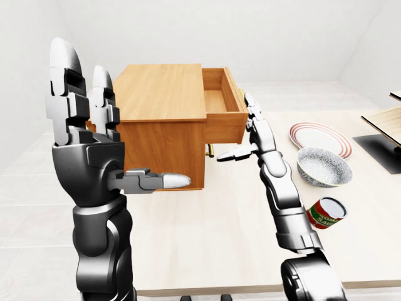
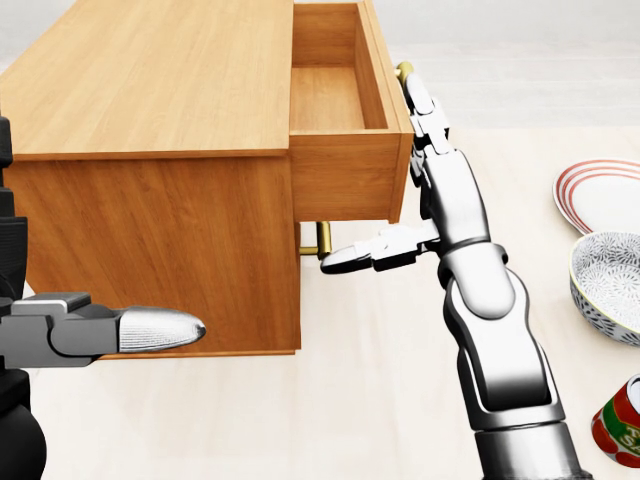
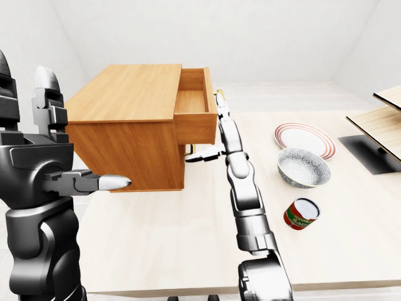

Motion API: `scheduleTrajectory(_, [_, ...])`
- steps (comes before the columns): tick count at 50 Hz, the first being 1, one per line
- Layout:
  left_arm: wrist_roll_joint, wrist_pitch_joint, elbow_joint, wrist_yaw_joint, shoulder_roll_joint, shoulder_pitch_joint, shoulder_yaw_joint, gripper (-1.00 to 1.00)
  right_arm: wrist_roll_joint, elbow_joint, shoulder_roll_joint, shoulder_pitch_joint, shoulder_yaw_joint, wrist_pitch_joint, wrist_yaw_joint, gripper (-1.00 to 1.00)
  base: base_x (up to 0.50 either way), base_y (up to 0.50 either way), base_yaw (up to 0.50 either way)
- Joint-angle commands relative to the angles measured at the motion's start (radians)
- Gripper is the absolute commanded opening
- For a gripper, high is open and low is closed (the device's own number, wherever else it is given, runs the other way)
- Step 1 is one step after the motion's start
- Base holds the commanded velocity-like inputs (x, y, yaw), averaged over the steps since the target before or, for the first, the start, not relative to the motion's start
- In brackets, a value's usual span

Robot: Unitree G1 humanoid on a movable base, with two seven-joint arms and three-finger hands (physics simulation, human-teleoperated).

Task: Close the top drawer of the cabinet.

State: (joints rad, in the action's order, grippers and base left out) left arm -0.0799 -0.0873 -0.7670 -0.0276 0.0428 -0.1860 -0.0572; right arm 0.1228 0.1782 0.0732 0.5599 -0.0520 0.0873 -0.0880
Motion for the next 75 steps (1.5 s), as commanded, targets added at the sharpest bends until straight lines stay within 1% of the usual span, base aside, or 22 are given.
scheduleTrajectory(1, [-0.001, 0.000, 0.001, 0.001, -0.001, 0.000, 0.001, 1.00, -0.007, 0.167, -0.038, 0.069, 0.048, 0.000, -0.027, 1.00, 0.00, 0.00, 0.00])
scheduleTrajectory(21, [-0.002, 0.000, 0.004, 0.004, 0.000, -0.001, 0.000, 1.00, 0.010, 0.201, -0.090, 0.081, 0.089, 0.000, -0.050, 1.00, 0.00, 0.00, 0.00])
scheduleTrajectory(34, [-0.003, 0.000, 0.003, 0.004, 0.000, 0.002, 0.000, 1.00, 0.014, 0.198, -0.119, 0.066, 0.102, 0.000, -0.052, 1.00, 0.00, 0.00, 0.00])
scheduleTrajectory(39, [-0.002, 0.000, 0.001, 0.002, 0.000, 0.001, -0.001, 1.00, 0.014, 0.220, -0.127, 0.079, 0.104, 0.000, -0.055, 1.00, 0.00, 0.00, 0.00])
scheduleTrajectory(44, [-0.001, 0.000, 0.000, 0.001, 0.000, 0.001, 0.001, 1.00, 0.020, 0.254, -0.135, 0.097, 0.110, 0.000, -0.051, 1.00, 0.00, 0.00, 0.00])
scheduleTrajectory(46, [0.000, 0.000, 0.004, 0.002, 0.000, 0.003, 0.001, 1.00, 0.016, 0.326, -0.144, 0.117, 0.115, 0.000, -0.058, 1.00, 0.01, 0.00, 0.00])
scheduleTrajectory(49, [-0.001, 0.000, 0.004, 0.003, 0.000, 0.004, 0.001, 1.00, 0.011, 0.367, -0.158, 0.139, 0.114, 0.000, -0.060, 1.00, 0.00, 0.00, 0.00])
scheduleTrajectory(58, [-0.001, 0.000, -0.004, 0.001, 0.000, 0.000, 0.001, 1.00, 0.011, 0.429, -0.179, 0.158, 0.122, 0.000, -0.074, 1.00, 0.00, 0.00, 0.00])
scheduleTrajectory(63, [0.000, 0.000, -0.001, 0.002, 0.001, 0.003, 0.001, 1.00, 0.011, 0.456, -0.203, 0.162, 0.133, 0.000, -0.079, 1.00, 0.00, 0.00, 0.00])
scheduleTrajectory(70, [0.000, 0.000, 0.004, 0.003, 0.000, 0.003, 0.000, 1.00, 0.008, 0.502, -0.221, 0.177, 0.132, -0.027, -0.085, 1.00, 0.00, 0.00, 0.00])
scheduleTrajectory(75, [0.000, 0.000, -0.001, 0.002, 0.000, 0.002, 0.001, 1.00, 0.007, 0.549, -0.231, 0.189, 0.132, -0.057, -0.083, 1.00, 0.00, 0.00, 0.00])
